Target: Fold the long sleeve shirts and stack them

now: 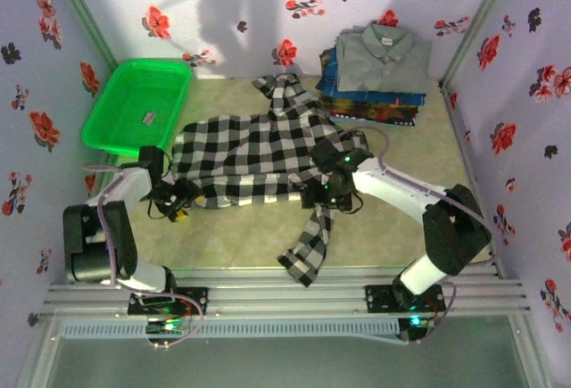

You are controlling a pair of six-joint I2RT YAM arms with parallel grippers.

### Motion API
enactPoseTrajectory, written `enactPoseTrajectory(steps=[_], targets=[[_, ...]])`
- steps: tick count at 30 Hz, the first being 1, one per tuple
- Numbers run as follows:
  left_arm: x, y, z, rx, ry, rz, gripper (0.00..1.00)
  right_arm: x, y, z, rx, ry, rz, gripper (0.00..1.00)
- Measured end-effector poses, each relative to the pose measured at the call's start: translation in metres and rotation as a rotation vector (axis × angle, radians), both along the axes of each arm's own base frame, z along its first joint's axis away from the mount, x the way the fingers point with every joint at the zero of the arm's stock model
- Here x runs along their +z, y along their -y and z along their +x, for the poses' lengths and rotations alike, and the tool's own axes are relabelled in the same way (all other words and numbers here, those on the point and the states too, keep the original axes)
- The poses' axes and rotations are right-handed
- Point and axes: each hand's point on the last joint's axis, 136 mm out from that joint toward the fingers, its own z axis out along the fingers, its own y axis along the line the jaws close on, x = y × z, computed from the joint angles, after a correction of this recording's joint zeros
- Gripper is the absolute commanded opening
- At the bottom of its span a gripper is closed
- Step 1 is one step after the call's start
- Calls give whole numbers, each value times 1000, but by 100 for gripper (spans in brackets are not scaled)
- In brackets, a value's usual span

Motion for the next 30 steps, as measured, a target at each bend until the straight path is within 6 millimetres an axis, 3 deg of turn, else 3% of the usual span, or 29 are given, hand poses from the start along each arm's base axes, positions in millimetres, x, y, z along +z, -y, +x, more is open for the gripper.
enactPoseTrajectory(steps=[6,11,12,13,15,16,18,22,26,28,30], targets=[[-21,-12,6,5,-26,71,16,-9,-15,-39,90,-52,-26,75],[-20,-24,5,-6,-17,143,12,-10,-21,-67,174,-75,-68,75],[-19,-26,5,-8,-13,155,14,-11,-22,-74,192,-77,-78,75],[-17,-28,5,-9,-8,163,22,-11,-24,-79,211,-80,-86,75],[-14,-30,5,-14,6,177,48,-15,-26,-91,249,-94,-108,74],[-11,-30,5,-14,17,179,56,-20,-28,-96,270,-104,-127,74],[-5,-30,5,-6,32,179,66,-31,-30,-104,305,-125,-173,73],[15,-28,4,10,87,178,68,-53,-31,-109,352,-150,-245,61],[43,-25,3,28,168,167,70,-63,-35,-108,379,-156,-273,21],[59,-24,4,34,216,161,70,-61,-38,-103,383,-132,-278,8],[74,-22,7,36,259,155,71,-60,-38,-99,387,-110,-291,1]])
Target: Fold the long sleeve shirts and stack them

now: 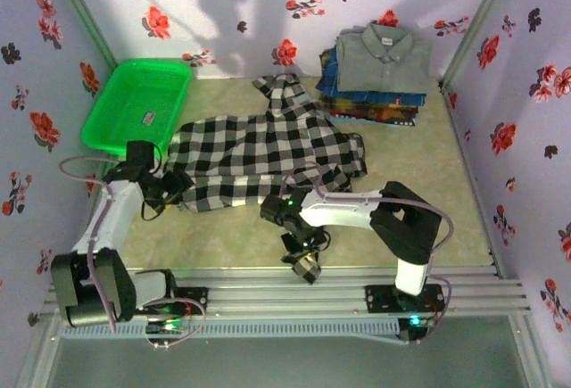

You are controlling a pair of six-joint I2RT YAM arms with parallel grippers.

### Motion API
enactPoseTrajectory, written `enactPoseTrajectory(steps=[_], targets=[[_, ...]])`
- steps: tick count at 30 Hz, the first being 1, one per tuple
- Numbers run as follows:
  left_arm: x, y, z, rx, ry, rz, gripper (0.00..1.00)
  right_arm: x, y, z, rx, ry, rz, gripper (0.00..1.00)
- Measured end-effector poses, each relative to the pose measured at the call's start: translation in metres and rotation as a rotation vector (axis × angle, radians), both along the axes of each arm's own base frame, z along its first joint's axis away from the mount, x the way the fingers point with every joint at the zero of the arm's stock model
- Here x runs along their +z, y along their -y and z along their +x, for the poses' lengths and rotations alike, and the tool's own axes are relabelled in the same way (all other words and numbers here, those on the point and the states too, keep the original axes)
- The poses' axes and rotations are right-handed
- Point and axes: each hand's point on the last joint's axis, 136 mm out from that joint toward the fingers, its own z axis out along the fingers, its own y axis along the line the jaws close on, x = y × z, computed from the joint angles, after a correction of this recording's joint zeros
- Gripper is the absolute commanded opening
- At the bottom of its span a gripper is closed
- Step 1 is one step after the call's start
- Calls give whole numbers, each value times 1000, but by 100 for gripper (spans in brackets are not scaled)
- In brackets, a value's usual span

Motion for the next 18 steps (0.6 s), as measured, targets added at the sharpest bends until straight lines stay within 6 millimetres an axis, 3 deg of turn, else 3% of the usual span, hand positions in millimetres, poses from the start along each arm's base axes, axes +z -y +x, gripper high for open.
enactPoseTrajectory(steps=[3,6,9,13,18], targets=[[18,2,6,-7,53,-11,71,9,1,9,27,42,-23,0],[26,5,9,-13,78,-23,72,34,-5,25,84,114,-23,0],[27,7,10,-19,85,-31,72,75,-13,50,158,238,-15,0],[30,14,15,-35,112,-39,72,121,-6,87,269,414,-110,0],[25,22,17,-53,125,-47,72,147,8,133,380,563,-292,0]])
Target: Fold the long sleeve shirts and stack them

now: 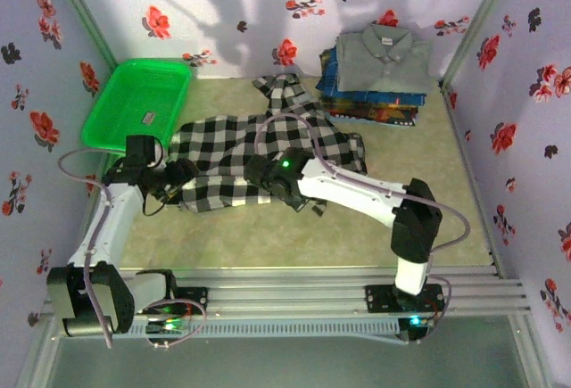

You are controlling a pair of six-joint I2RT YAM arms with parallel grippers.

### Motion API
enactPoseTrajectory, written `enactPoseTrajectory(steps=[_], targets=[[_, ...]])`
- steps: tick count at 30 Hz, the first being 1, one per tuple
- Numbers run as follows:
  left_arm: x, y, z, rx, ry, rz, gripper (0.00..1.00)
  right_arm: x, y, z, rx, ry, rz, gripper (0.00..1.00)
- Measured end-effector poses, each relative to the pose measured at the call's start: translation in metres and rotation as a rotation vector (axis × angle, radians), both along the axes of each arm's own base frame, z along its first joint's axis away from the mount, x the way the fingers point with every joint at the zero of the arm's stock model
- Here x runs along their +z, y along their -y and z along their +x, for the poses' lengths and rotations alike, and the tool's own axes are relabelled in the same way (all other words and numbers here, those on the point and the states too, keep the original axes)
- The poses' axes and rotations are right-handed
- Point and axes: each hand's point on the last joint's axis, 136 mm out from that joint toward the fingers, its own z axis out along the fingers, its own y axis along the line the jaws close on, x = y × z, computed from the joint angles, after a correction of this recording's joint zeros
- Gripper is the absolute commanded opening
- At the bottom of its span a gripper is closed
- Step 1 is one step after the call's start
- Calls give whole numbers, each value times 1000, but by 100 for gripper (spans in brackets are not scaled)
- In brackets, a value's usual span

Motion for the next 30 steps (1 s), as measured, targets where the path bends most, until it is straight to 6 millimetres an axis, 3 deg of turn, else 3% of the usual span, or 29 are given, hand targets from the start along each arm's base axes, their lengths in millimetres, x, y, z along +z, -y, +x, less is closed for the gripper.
enactPoseTrajectory(steps=[6,15,19,22,23,27,30], targets=[[-10,6,-7,-8,-16,-7,72,10,4,47,73,117,-99,0],[-8,14,-5,-23,2,-11,73,8,-43,123,251,280,-14,0],[-9,21,-2,-44,7,-8,73,-8,-71,172,293,333,19,14],[-13,29,-1,-66,0,-5,74,-11,-92,204,276,374,105,52],[-14,32,-1,-73,-4,-4,74,-9,-96,209,269,381,138,57],[-22,46,-2,-107,-24,3,77,22,-99,213,192,402,314,72],[-27,54,-4,-131,-39,7,78,48,-80,191,100,371,457,72]])
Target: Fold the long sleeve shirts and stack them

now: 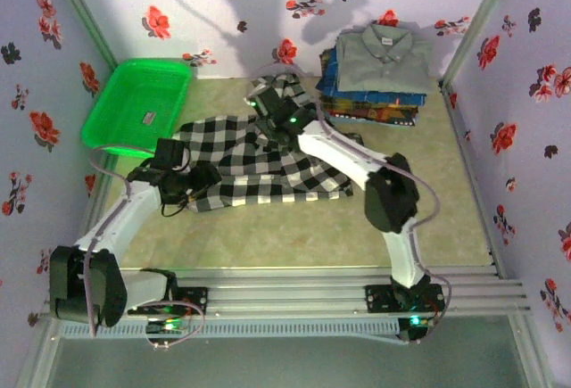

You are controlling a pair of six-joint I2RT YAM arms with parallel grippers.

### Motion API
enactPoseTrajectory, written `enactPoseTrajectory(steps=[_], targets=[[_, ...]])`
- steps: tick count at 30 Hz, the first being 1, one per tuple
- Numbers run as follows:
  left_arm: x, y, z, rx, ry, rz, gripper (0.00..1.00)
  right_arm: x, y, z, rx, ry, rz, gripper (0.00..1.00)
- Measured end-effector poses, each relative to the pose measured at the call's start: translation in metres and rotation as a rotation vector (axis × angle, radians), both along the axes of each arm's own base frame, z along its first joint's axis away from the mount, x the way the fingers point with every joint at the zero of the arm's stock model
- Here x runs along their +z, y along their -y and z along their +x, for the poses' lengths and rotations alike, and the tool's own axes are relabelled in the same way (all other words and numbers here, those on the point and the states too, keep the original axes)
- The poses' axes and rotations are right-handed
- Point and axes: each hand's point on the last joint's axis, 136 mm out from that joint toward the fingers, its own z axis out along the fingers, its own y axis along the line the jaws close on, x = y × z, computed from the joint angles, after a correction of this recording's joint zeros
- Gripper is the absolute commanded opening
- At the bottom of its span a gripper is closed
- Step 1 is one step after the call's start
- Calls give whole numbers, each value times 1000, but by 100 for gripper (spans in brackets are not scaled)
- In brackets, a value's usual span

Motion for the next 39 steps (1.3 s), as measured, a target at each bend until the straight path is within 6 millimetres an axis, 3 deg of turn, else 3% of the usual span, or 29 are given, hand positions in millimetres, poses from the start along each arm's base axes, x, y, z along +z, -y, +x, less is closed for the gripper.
enactPoseTrajectory(steps=[3,6,8,10,13,19,22,24,29,33,39], targets=[[-7,8,0,-26,-14,6,78,20,32,-42,-49,-78,146,71],[-17,15,2,-49,-50,15,78,16,66,-80,-129,-167,272,61],[-23,18,6,-54,-73,20,77,-7,89,-94,-208,-255,343,53],[-27,21,15,-61,-90,26,77,-48,115,-100,-325,-368,389,48],[-29,26,31,-71,-91,32,77,-104,137,-103,-467,-513,427,41],[-59,14,41,-34,-149,97,77,-172,131,-100,-601,-679,488,32],[-76,1,38,-4,-190,131,77,-194,140,-106,-681,-709,499,31],[-85,-7,35,14,-212,149,77,-193,143,-101,-708,-698,528,31],[-86,-19,36,34,-196,150,77,-195,148,-104,-761,-683,566,31],[-86,-32,30,67,-184,145,77,-195,154,-119,-793,-683,602,30],[-85,-36,12,70,-192,144,79,-195,155,-157,-806,-710,606,33]])
